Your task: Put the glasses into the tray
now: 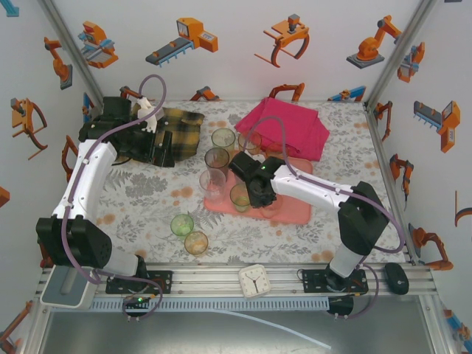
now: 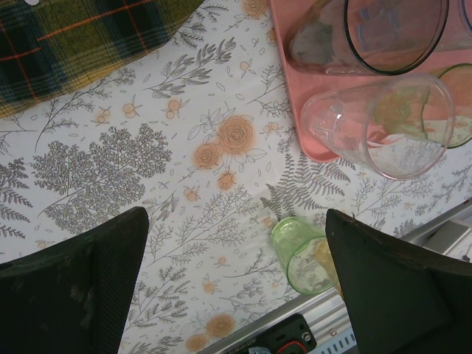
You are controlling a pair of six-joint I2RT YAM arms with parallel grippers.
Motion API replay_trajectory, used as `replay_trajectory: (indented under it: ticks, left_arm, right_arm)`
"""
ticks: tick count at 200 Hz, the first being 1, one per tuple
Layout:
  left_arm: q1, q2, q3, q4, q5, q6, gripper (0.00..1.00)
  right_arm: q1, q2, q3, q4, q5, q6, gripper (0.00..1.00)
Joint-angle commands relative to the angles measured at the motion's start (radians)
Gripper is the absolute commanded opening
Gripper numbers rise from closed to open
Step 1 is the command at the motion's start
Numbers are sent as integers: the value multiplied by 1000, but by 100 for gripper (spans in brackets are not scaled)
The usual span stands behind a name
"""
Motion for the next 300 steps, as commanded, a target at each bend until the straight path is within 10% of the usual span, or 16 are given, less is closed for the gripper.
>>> replay_trajectory:
  ticks: [1,300]
  left_arm:
    - [2,3,23,-5,25,-8,97]
    - [14,-55,-4,-60,-47,87,97]
  right_arm:
    - [9,-1,11,-23,21,3,23]
    - [-4,-83,319,-184,55,-159,38]
